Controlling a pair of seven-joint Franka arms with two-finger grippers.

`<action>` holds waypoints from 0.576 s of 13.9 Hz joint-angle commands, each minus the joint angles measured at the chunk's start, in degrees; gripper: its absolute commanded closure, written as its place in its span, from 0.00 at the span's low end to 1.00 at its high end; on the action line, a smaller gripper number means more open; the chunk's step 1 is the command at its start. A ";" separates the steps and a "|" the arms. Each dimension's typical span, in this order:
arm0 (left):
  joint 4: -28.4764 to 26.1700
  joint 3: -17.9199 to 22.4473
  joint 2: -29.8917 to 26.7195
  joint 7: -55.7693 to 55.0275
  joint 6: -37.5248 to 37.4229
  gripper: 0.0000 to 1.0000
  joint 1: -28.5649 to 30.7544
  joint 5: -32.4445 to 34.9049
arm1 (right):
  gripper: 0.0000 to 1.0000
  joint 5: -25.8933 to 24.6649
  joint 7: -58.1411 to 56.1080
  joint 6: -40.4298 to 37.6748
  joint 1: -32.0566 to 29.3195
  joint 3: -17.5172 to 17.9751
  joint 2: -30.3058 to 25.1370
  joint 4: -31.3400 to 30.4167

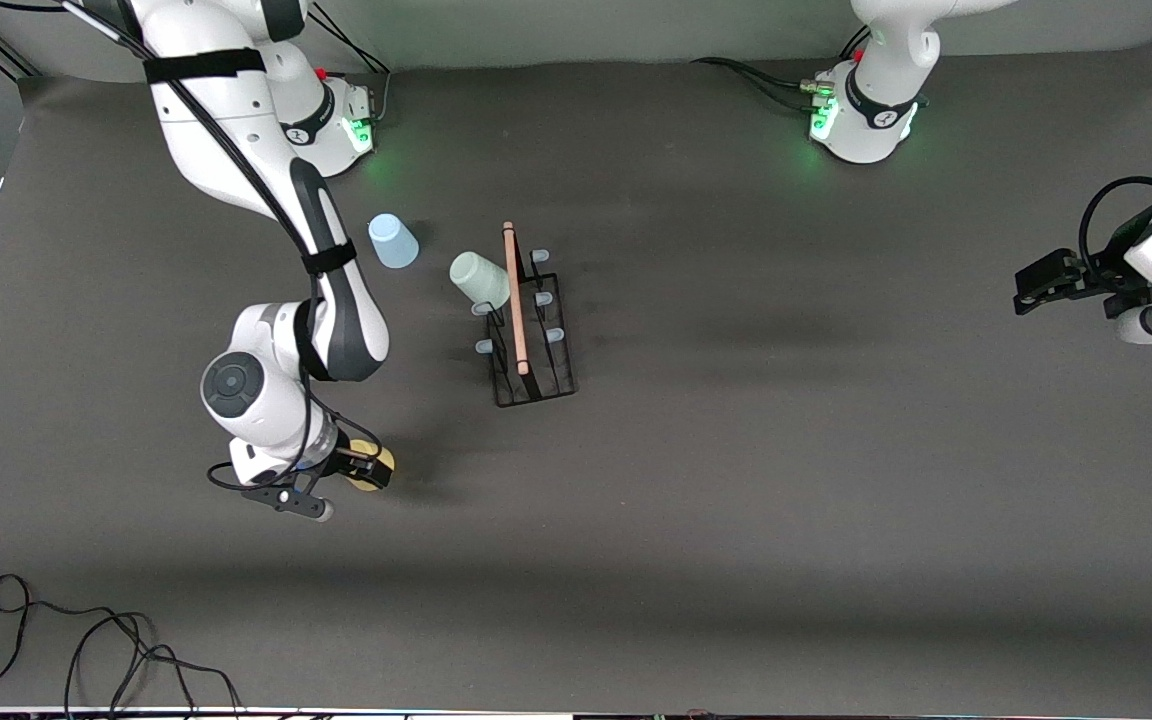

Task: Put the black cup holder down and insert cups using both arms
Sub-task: 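Carry the yellow cup with the right gripper onto a rack peg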

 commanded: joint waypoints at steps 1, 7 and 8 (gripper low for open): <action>-0.13 0.17 -0.84 -0.68 0.87 0.00 -0.38 0.61 | 0.00 1.95 -1.83 0.60 -0.08 0.37 1.23 1.18; -0.13 0.26 -1.20 -0.77 1.66 0.00 -0.38 0.62 | 1.00 1.95 -4.29 -0.63 0.00 0.37 0.18 0.57; -0.13 0.26 -1.20 -0.77 1.66 0.00 -0.38 0.70 | 1.00 1.95 -4.29 -1.76 0.09 0.28 -0.26 0.57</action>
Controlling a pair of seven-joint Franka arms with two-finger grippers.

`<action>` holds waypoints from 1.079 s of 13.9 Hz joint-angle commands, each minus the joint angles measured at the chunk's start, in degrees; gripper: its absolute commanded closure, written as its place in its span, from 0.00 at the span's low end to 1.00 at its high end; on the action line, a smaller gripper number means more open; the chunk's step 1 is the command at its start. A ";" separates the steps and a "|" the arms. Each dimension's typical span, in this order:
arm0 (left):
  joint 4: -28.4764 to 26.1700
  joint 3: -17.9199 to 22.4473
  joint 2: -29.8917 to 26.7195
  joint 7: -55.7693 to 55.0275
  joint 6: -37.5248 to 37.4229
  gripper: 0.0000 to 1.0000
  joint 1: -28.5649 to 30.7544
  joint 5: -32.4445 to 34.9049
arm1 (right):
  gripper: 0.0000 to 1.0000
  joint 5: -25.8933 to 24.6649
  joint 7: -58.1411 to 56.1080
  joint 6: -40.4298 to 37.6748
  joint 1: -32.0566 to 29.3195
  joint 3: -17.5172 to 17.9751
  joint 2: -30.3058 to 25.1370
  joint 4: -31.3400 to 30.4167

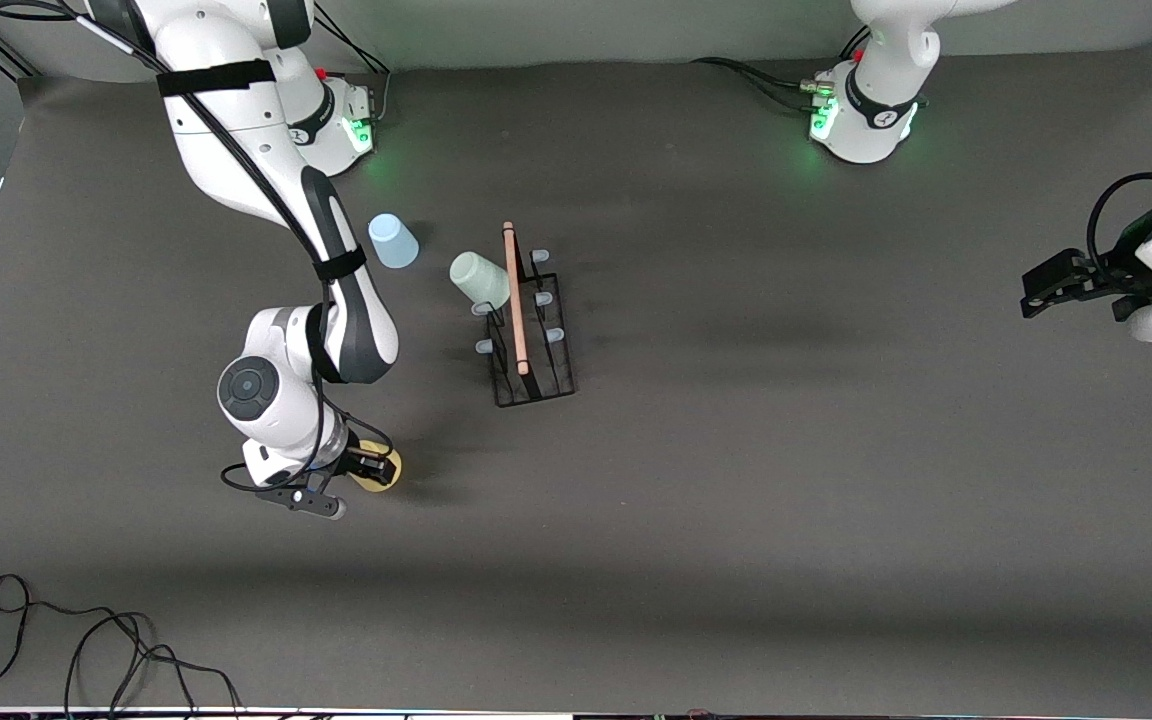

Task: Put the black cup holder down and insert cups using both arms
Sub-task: 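Carry the yellow cup with the right gripper onto a rack peg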

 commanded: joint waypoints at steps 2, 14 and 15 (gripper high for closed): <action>-0.28 0.00 -0.82 -0.77 -0.16 0.00 -0.34 0.61 | 1.00 1.80 -2.63 -3.68 0.17 -0.09 -3.01 0.45; -0.28 0.00 -0.82 -0.77 -1.92 0.01 -0.43 0.09 | 1.00 -0.48 21.70 -17.66 14.13 -0.80 -18.65 -0.69; -0.28 0.00 -0.82 -0.77 -1.93 0.01 -0.43 0.09 | 1.00 -2.66 23.63 -17.84 15.28 -0.71 -19.71 -1.57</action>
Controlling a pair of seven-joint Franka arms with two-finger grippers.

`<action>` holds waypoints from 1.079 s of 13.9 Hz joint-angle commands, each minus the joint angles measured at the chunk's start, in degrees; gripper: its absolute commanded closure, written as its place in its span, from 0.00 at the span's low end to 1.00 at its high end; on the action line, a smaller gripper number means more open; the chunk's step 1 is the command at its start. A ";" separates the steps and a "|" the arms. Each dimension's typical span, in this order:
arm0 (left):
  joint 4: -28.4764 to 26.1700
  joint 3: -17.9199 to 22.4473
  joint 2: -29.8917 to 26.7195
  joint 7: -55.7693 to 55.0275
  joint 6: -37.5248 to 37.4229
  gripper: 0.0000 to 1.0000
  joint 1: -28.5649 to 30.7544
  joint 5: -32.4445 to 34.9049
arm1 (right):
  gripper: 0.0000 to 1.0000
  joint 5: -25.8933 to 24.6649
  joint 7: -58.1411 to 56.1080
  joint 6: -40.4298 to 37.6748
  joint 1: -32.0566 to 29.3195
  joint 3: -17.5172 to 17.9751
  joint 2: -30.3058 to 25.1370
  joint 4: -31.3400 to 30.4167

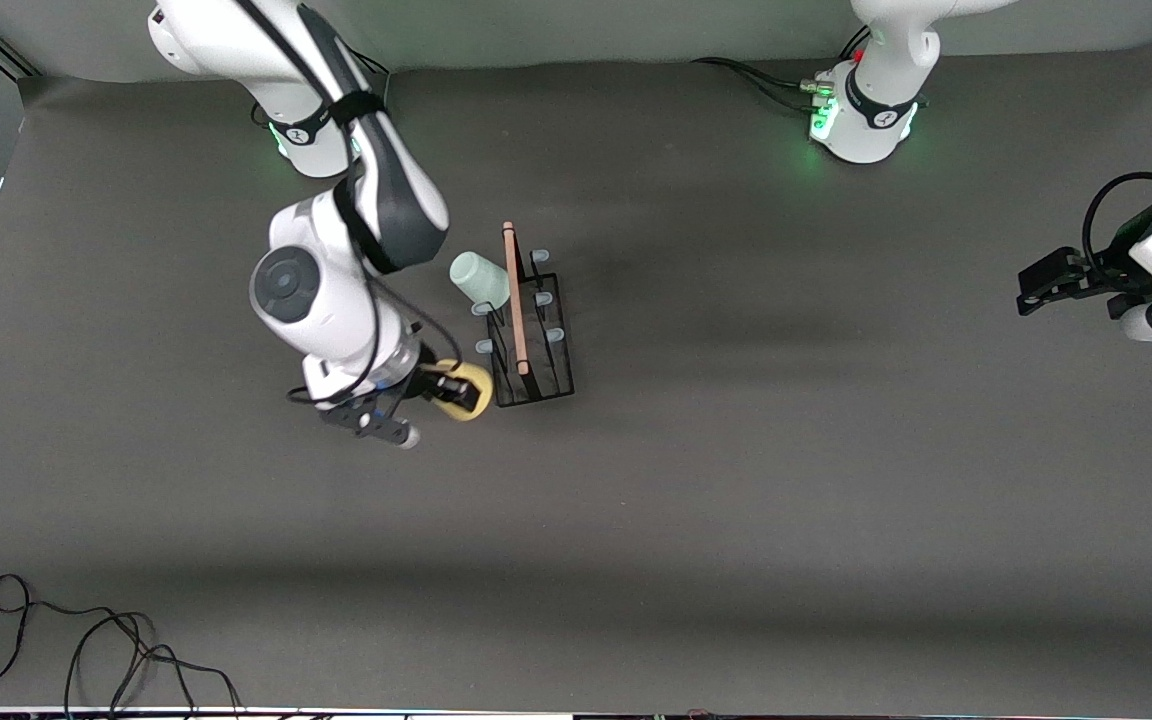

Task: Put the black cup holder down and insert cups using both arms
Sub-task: 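Carry the yellow cup with the right gripper onto a rack peg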

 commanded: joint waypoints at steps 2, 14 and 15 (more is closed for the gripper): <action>-0.23 0.18 -0.82 -0.76 -1.06 0.01 -0.39 0.10 | 1.00 -4.61 4.79 -0.99 3.40 -0.65 -5.89 -6.25; -0.05 0.18 -1.00 -0.76 -1.76 0.00 -0.39 0.10 | 1.00 -7.08 7.08 5.94 6.57 -0.47 -6.87 -12.76; -0.14 0.18 -1.09 -0.76 -1.85 0.00 -0.39 0.10 | 1.00 -7.08 7.08 7.44 6.66 -0.47 -6.78 -13.56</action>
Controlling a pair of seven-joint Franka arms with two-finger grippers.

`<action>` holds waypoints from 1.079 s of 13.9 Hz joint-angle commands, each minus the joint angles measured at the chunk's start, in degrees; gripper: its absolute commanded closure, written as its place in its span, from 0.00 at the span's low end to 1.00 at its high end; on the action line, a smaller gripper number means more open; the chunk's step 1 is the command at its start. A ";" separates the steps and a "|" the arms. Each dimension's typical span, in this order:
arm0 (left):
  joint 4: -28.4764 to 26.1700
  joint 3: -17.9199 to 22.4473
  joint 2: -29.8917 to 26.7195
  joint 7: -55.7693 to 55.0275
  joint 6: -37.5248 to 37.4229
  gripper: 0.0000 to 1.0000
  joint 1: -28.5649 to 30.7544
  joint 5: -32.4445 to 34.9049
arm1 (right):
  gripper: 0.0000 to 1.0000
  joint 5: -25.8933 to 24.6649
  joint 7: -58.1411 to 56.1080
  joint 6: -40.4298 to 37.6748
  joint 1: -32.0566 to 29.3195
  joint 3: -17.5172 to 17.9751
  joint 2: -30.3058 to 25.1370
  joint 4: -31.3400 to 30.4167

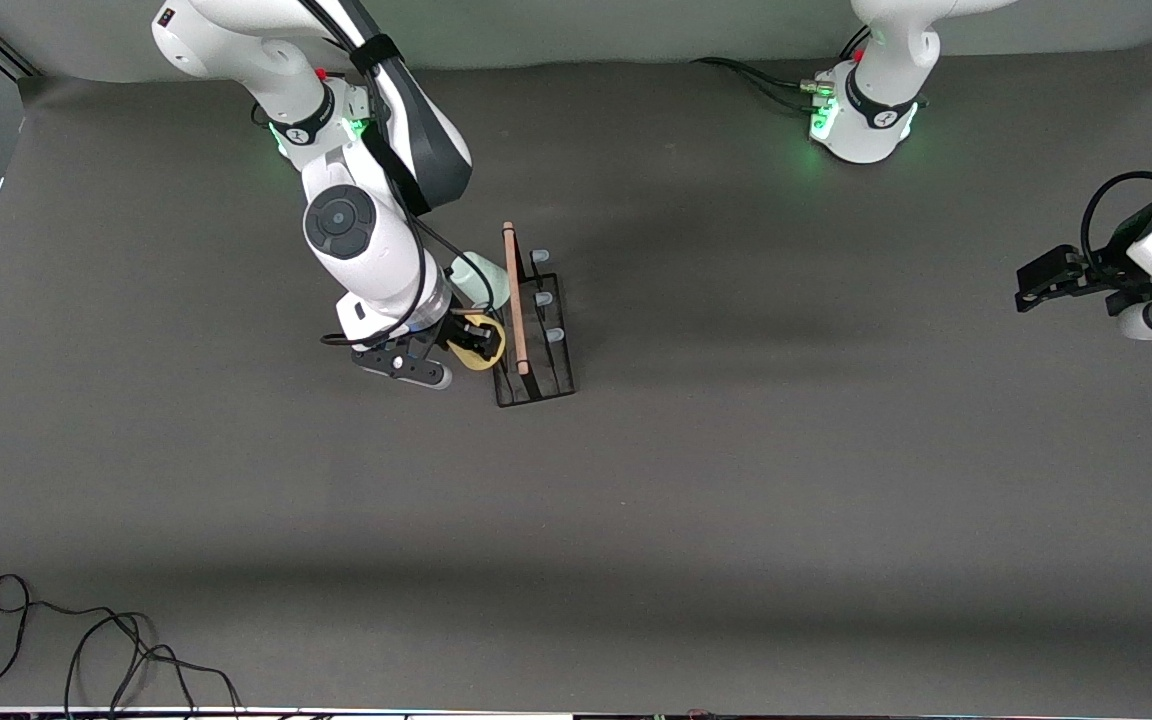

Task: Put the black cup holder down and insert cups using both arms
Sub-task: 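Carry the yellow cup with the right gripper onto a rack peg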

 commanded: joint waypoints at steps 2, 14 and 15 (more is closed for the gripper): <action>-0.15 0.18 -1.26 -0.76 -1.08 0.00 -0.39 0.10 | 0.75 -1.10 2.67 3.86 1.65 -0.47 0.16 -2.59; -0.24 0.18 -1.26 -0.67 -0.90 0.01 -0.39 0.02 | 0.00 -1.45 -11.09 -19.20 1.04 -13.01 -6.59 6.80; -0.24 0.18 -1.26 -0.59 -0.90 0.01 -0.39 0.02 | 0.00 -2.15 -14.00 -22.82 1.04 -15.39 -8.43 7.51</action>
